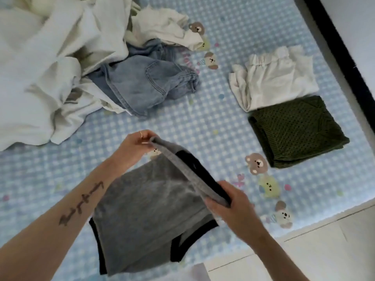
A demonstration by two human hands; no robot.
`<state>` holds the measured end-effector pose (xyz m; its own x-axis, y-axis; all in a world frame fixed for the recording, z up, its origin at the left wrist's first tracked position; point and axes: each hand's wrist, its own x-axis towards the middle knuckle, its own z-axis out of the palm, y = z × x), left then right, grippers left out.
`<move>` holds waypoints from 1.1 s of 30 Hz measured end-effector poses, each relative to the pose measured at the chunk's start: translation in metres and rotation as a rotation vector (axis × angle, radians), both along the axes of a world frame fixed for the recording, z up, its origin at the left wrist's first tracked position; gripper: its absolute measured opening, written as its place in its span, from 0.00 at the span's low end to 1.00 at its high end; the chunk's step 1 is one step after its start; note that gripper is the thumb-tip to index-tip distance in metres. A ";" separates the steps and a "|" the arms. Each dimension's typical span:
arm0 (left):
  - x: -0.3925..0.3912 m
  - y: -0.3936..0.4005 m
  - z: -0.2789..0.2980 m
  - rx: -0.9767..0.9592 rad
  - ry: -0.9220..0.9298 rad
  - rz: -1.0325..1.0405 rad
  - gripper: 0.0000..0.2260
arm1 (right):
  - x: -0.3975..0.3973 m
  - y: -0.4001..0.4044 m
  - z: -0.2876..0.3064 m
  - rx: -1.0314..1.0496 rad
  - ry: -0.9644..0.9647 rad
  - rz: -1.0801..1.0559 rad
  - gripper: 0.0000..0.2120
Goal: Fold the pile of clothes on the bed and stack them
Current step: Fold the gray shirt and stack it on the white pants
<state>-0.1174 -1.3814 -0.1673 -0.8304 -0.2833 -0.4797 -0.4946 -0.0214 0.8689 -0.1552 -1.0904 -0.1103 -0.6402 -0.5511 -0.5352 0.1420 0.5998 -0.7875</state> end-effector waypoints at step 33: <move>0.155 -0.063 -0.103 -0.479 -0.206 -0.039 0.10 | -0.005 -0.155 -0.148 0.372 0.266 -0.033 0.04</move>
